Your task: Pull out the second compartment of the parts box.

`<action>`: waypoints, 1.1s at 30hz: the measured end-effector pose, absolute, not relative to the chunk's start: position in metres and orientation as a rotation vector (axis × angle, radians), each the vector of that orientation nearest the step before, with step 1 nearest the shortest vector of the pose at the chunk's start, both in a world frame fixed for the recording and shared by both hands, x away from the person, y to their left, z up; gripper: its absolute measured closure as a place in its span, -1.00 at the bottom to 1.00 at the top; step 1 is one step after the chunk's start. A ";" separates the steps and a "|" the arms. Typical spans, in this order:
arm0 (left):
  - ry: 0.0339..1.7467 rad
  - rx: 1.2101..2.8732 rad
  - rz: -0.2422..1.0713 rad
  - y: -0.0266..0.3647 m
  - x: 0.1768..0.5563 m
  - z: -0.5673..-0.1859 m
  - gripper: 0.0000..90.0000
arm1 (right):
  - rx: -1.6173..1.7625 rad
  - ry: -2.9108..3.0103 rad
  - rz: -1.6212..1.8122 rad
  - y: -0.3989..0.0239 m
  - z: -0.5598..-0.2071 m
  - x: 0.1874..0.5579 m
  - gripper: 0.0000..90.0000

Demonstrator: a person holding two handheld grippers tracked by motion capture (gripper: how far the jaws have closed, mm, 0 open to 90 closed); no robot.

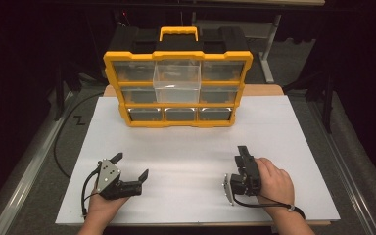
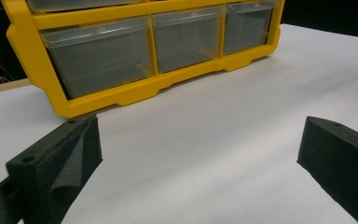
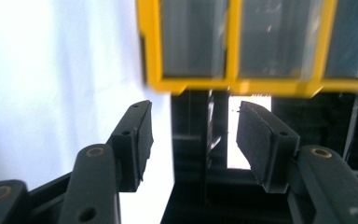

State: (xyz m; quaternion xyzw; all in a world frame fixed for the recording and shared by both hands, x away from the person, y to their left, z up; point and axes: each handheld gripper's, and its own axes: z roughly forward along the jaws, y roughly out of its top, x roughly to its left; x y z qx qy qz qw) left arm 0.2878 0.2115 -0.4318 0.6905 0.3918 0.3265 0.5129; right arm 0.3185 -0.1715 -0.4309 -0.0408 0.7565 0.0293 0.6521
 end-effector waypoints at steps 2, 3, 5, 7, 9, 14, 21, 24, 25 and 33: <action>0.946 1.661 0.786 0.211 0.288 -0.432 -0.99 | -0.075 1.740 0.058 -0.182 -0.436 0.319 0.02; 0.948 1.659 0.785 0.211 0.288 -0.432 -0.99 | -0.077 1.745 0.057 -0.186 -0.438 0.319 0.00; 0.946 1.660 0.784 0.211 0.288 -0.432 -0.99 | -0.067 1.761 0.039 -0.195 -0.440 0.318 -0.04; 0.944 1.667 0.785 0.211 0.288 -0.432 -0.99 | -0.061 1.774 0.042 -0.201 -0.439 0.318 -0.08; 0.945 1.670 0.784 0.210 0.288 -0.432 -0.99 | -0.050 1.783 0.030 -0.206 -0.438 0.318 -0.14; 0.943 1.669 0.785 0.210 0.288 -0.432 -0.99 | 0.000 1.805 0.029 -0.212 -0.436 0.319 -0.22; 0.944 1.670 0.786 0.210 0.288 -0.432 -0.99 | -0.011 1.818 -0.004 -0.213 -0.441 0.322 -0.56; 0.943 1.667 0.788 0.211 0.288 -0.432 -0.99 | -0.008 1.807 0.002 -0.213 -0.440 0.321 -0.66; 0.945 1.667 0.788 0.211 0.288 -0.432 -0.99 | -0.008 1.800 0.006 -0.212 -0.439 0.321 -0.73; 0.944 1.669 0.788 0.211 0.288 -0.432 -0.99 | -0.002 1.775 0.012 -0.212 -0.439 0.322 -0.98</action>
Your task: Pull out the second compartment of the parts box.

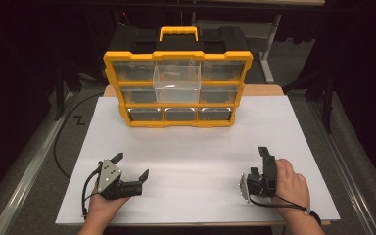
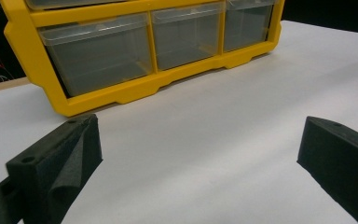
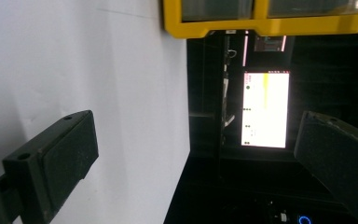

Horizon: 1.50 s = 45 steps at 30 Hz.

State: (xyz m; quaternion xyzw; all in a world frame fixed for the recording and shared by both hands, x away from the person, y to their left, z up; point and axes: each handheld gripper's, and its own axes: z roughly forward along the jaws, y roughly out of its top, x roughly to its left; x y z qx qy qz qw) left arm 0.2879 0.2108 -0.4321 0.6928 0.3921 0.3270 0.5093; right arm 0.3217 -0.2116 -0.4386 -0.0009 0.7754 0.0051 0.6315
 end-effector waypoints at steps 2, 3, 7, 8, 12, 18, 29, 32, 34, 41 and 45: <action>0.950 1.668 0.788 0.211 0.288 -0.432 -0.99 | 0.016 1.758 0.028 -0.212 -0.435 0.321 -0.98; 0.950 1.668 0.788 0.211 0.288 -0.432 -0.99 | 0.016 1.758 0.028 -0.212 -0.435 0.321 -0.98; 0.954 1.672 0.791 0.211 0.288 -0.432 -0.99 | 0.112 1.776 0.096 -0.215 -0.431 0.320 -0.98; 0.955 1.671 0.790 0.211 0.288 -0.432 -0.99 | 0.149 1.778 0.121 -0.217 -0.430 0.321 -0.98; 0.962 1.670 0.795 0.212 0.288 -0.432 -0.99 | 0.285 1.820 0.216 -0.224 -0.430 0.325 -0.98; 0.969 1.666 0.795 0.213 0.289 -0.432 -0.99 | 0.539 1.887 0.418 -0.238 -0.431 0.331 -0.98; 0.992 1.663 0.788 0.216 0.290 -0.433 -0.99 | 0.914 1.928 0.789 -0.256 -0.430 0.333 -0.98; 0.995 1.667 0.785 0.216 0.292 -0.434 -0.99 | 0.996 1.900 0.894 -0.262 -0.429 0.332 -0.97; 1.000 1.662 0.780 0.217 0.293 -0.434 -0.99 | 1.039 1.865 0.949 -0.266 -0.428 0.331 -0.96; 1.005 1.661 0.768 0.218 0.293 -0.434 -0.99 | 1.200 1.774 1.187 -0.278 -0.423 0.326 -0.93; 1.000 1.668 0.760 0.218 0.293 -0.434 -0.99 | 1.290 1.742 1.340 -0.281 -0.423 0.321 -0.95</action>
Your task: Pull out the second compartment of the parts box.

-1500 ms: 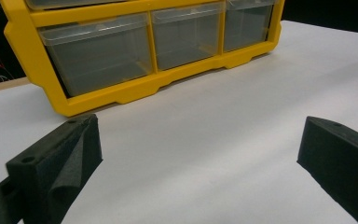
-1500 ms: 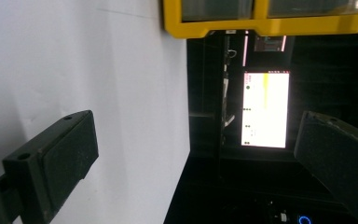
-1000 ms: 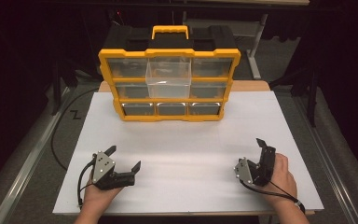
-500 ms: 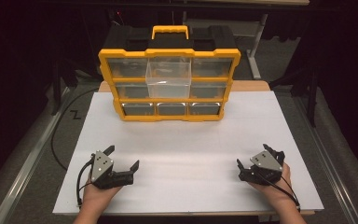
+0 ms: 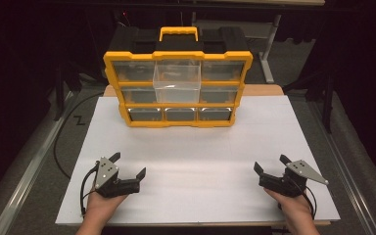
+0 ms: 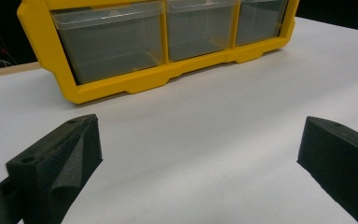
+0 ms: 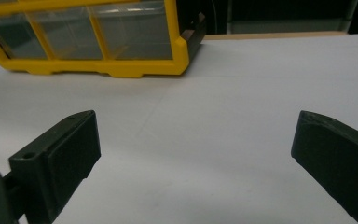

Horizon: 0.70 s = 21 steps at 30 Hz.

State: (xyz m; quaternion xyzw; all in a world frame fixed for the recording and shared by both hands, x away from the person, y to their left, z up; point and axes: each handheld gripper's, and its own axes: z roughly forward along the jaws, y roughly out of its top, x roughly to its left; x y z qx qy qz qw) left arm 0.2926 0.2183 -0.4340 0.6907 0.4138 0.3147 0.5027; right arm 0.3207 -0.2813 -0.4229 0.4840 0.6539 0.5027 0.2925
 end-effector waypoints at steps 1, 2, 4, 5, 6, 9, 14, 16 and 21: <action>1.000 1.668 0.760 0.218 0.293 -0.434 -0.99 | 1.311 1.733 1.377 -0.282 -0.423 0.320 -0.95; 0.997 1.671 0.756 0.218 0.293 -0.434 -0.99 | 1.311 1.733 1.377 -0.282 -0.423 0.320 -0.95; 1.000 1.671 0.748 0.218 0.294 -0.434 -0.99 | 1.330 1.724 1.476 -0.282 -0.423 0.318 -0.97; 1.006 1.669 0.746 0.218 0.294 -0.434 -0.99 | 1.320 1.731 1.458 -0.281 -0.423 0.319 -0.97; 1.006 1.669 0.746 0.218 0.294 -0.434 -0.99 | 1.320 1.731 1.458 -0.281 -0.423 0.319 -0.97; 1.022 1.672 0.741 0.217 0.295 -0.435 -0.99 | 1.249 1.757 1.343 -0.276 -0.425 0.319 -0.97; 1.035 1.670 0.744 0.218 0.294 -0.434 -0.99 | 1.224 1.754 1.310 -0.275 -0.423 0.317 -0.97; 1.037 1.667 0.741 0.219 0.293 -0.434 -0.99 | 1.224 1.751 1.301 -0.275 -0.423 0.317 -0.97; 1.049 1.649 0.738 0.221 0.294 -0.434 -0.99 | 1.210 1.752 1.285 -0.274 -0.423 0.318 -0.97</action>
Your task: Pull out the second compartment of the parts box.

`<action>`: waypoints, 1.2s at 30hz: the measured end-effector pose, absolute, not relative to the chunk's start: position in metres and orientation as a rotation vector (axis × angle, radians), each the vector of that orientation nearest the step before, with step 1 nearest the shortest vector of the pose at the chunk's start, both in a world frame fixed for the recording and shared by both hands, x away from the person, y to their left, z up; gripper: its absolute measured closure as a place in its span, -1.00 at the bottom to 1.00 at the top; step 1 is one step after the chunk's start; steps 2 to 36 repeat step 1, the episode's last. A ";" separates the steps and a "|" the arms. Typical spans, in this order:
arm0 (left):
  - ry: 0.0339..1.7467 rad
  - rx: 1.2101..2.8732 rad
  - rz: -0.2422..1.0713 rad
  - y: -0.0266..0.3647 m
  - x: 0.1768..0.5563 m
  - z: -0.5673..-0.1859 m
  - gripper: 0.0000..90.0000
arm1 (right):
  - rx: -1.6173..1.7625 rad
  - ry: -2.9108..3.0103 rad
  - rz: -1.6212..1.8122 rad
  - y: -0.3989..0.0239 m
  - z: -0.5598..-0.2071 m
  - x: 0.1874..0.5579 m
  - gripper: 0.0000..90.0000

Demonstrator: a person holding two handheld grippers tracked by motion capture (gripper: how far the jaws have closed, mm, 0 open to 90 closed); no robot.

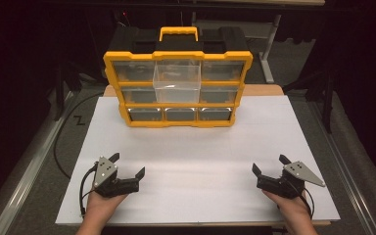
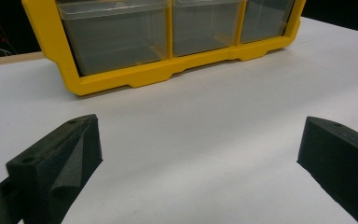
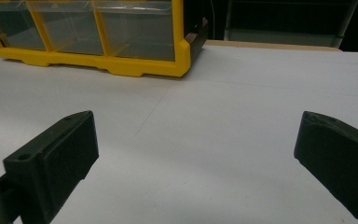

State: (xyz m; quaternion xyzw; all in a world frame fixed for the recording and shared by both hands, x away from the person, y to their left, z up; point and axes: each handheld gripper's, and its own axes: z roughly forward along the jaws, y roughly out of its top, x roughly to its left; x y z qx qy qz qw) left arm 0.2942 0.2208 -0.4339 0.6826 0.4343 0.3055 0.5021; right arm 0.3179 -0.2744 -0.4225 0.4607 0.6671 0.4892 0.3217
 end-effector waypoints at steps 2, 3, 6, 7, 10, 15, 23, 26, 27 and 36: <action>1.049 1.649 0.738 0.221 0.294 -0.434 -0.99 | 1.208 1.752 1.282 -0.274 -0.422 0.318 -0.97; 1.049 1.649 0.738 0.221 0.294 -0.434 -0.99 | 1.208 1.752 1.282 -0.274 -0.422 0.318 -0.97; 1.049 1.649 0.738 0.221 0.294 -0.434 -0.99 | 1.208 1.752 1.282 -0.274 -0.422 0.318 -0.97; 1.049 1.649 0.738 0.221 0.294 -0.434 -0.99 | 1.208 1.752 1.282 -0.274 -0.422 0.318 -0.97; 1.049 1.649 0.738 0.221 0.294 -0.434 -0.99 | 1.208 1.752 1.282 -0.274 -0.422 0.318 -0.97; 1.049 1.649 0.738 0.221 0.294 -0.434 -0.99 | 1.208 1.752 1.282 -0.274 -0.422 0.318 -0.97; 1.049 1.649 0.738 0.221 0.294 -0.434 -0.99 | 1.208 1.752 1.282 -0.274 -0.422 0.318 -0.97; 1.049 1.649 0.738 0.221 0.294 -0.434 -0.99 | 1.208 1.752 1.282 -0.274 -0.422 0.318 -0.97; 1.049 1.649 0.738 0.221 0.294 -0.434 -0.99 | 1.208 1.752 1.282 -0.274 -0.422 0.318 -0.97; 1.049 1.649 0.738 0.221 0.294 -0.434 -0.99 | 1.208 1.752 1.282 -0.274 -0.422 0.318 -0.97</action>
